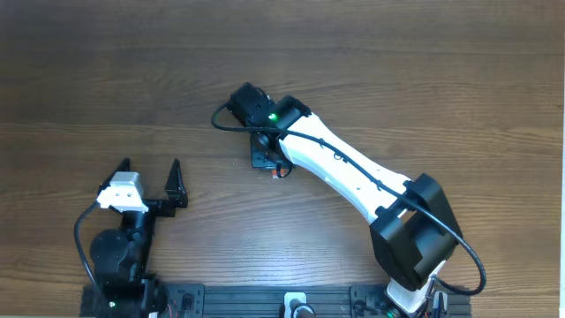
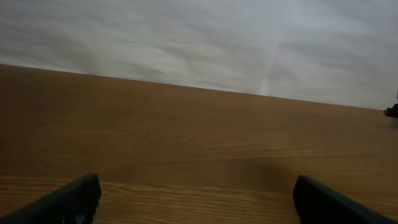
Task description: Stack Cubes
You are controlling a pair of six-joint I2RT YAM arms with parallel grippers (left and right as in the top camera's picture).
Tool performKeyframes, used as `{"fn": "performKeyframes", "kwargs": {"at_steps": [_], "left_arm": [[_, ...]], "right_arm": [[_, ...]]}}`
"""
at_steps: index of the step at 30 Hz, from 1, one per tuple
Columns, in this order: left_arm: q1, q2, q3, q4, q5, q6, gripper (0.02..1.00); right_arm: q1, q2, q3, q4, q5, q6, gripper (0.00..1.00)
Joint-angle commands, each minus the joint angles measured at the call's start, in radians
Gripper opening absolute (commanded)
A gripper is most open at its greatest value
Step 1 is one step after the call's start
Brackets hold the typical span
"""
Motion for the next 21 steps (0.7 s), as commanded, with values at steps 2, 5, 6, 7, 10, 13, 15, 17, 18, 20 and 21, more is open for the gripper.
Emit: {"fn": "performKeyframes", "kwargs": {"at_steps": [2,5,6,7,10,13,15,17,18,20,21], "left_arm": [[0.007,-0.004,-0.005,-0.001,0.010,0.018,1.000],[0.007,-0.004,-0.005,-0.001,0.010,0.018,1.000],[0.007,-0.004,-0.005,-0.001,0.009,0.018,1.000],[0.007,-0.004,-0.005,-0.001,0.010,0.018,1.000],[0.007,-0.004,-0.005,-0.001,0.010,0.018,1.000],[0.007,-0.004,-0.005,-0.001,0.010,0.018,1.000],[0.007,-0.004,-0.005,-0.001,0.010,0.018,1.000],[0.007,-0.004,-0.005,-0.001,0.010,0.018,1.000],[0.007,-0.004,-0.005,-0.001,0.010,0.018,1.000],[0.007,-0.004,-0.005,-0.001,0.010,0.018,0.998],[0.007,-0.004,-0.005,-0.001,0.010,0.018,1.000]], "right_arm": [[0.005,0.010,0.022,0.000,-0.024,-0.008,0.009],[0.005,0.012,0.022,-0.001,-0.024,-0.008,0.012],[0.005,0.014,0.022,-0.002,-0.024,-0.008,0.012],[0.005,0.016,0.022,-0.001,-0.024,-0.008,0.012],[0.005,0.021,0.022,-0.001,-0.024,-0.008,0.009],[0.005,0.021,0.022,-0.001,-0.024,-0.008,0.012],[0.004,0.021,0.022,-0.001,-0.024,-0.008,0.012],[0.004,0.021,0.022,-0.002,-0.024,-0.008,0.012],[0.004,0.021,0.022,-0.002,-0.024,-0.008,0.012],[0.004,0.021,0.022,-0.002,-0.024,-0.008,0.012],[0.003,0.021,0.022,-0.002,-0.024,-0.008,0.012]]}}
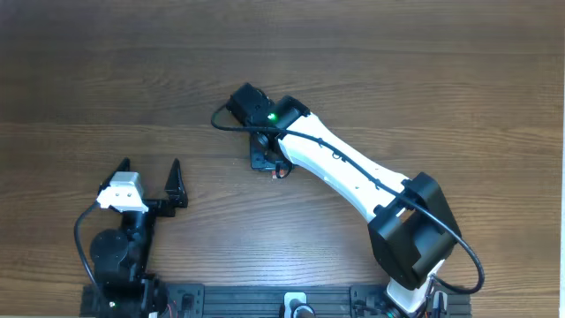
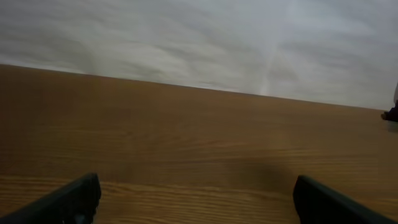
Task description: Stack Cubes
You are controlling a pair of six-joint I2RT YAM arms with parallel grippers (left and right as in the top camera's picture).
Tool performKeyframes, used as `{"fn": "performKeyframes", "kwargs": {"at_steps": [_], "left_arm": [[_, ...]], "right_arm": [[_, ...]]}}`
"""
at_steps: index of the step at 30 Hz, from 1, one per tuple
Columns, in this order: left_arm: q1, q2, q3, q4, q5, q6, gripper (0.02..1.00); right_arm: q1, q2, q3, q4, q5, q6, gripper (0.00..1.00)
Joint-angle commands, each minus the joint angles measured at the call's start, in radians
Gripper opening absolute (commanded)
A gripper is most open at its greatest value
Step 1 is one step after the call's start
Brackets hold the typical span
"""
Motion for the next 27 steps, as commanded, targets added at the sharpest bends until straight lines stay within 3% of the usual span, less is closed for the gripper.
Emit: {"fn": "performKeyframes", "kwargs": {"at_steps": [1,7,24,27], "left_arm": [[0.007,-0.004,-0.005,-0.001,0.010,0.018,1.000],[0.007,-0.004,-0.005,-0.001,0.010,0.018,1.000],[0.007,-0.004,-0.005,-0.001,0.010,0.018,1.000],[0.007,-0.004,-0.005,-0.001,0.010,0.018,0.998]], "right_arm": [[0.003,0.014,0.022,-0.001,-0.005,-0.008,0.009],[0.004,0.014,0.022,-0.005,-0.005,-0.008,0.036],[0.003,0.016,0.021,-0.006,-0.005,-0.008,0.362],[0.003,0.021,0.021,-0.005,-0.005,-0.008,0.373]]}}
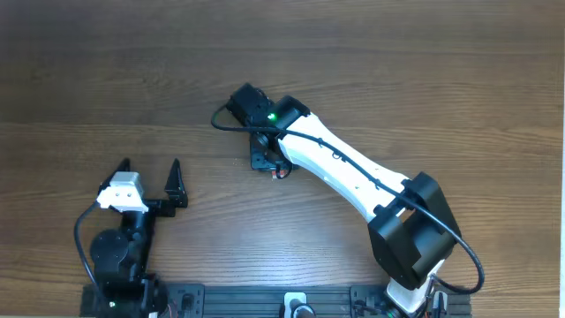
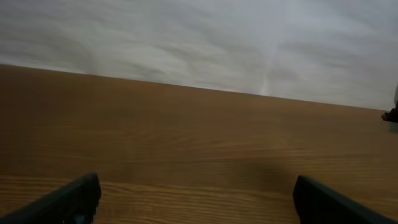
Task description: Stack Cubes
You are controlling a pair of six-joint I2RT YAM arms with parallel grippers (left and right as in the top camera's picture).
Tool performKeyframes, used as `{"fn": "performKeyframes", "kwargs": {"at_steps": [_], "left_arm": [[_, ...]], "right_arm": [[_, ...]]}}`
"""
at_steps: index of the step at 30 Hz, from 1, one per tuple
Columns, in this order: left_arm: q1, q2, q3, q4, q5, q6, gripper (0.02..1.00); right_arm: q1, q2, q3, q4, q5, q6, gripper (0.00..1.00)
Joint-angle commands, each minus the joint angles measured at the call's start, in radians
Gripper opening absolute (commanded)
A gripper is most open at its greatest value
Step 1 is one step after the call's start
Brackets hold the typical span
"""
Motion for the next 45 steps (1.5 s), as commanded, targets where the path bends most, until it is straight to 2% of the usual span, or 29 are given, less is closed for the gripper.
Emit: {"fn": "performKeyframes", "kwargs": {"at_steps": [1,45], "left_arm": [[0.007,-0.004,-0.005,-0.001,0.010,0.018,1.000],[0.007,-0.004,-0.005,-0.001,0.010,0.018,1.000]], "right_arm": [[0.003,0.023,0.021,-0.001,-0.001,-0.004,0.380],[-0.022,0.037,0.021,-0.001,0.018,0.068,0.375]]}}
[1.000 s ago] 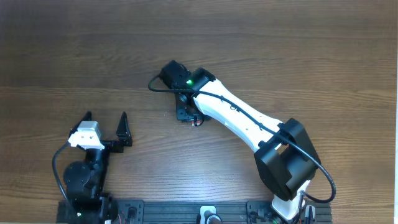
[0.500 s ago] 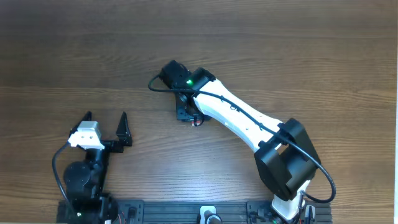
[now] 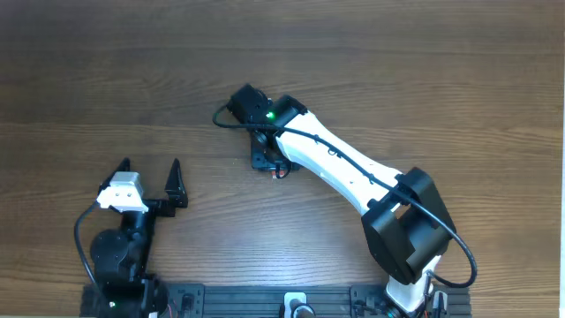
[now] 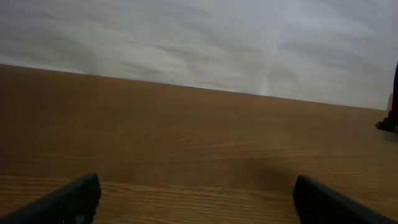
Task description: Stack Cubes
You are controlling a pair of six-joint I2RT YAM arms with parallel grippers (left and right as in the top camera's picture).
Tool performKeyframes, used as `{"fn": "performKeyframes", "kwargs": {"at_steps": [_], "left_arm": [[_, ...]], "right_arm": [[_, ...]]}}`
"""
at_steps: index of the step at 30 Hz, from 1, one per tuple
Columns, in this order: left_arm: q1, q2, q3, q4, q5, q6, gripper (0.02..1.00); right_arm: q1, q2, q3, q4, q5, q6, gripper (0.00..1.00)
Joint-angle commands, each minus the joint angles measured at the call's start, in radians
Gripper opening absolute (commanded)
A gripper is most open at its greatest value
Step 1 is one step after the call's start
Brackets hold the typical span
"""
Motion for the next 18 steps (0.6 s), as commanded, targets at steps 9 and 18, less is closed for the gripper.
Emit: {"fn": "performKeyframes", "kwargs": {"at_steps": [9,18], "left_arm": [[0.007,-0.004,-0.005,-0.001,0.010,0.018,0.998],[0.007,-0.004,-0.005,-0.001,0.010,0.018,1.000]], "right_arm": [[-0.014,0.007,0.021,-0.004,0.018,0.026,0.378],[-0.014,0.007,0.021,0.001,0.021,0.025,0.465]]}}
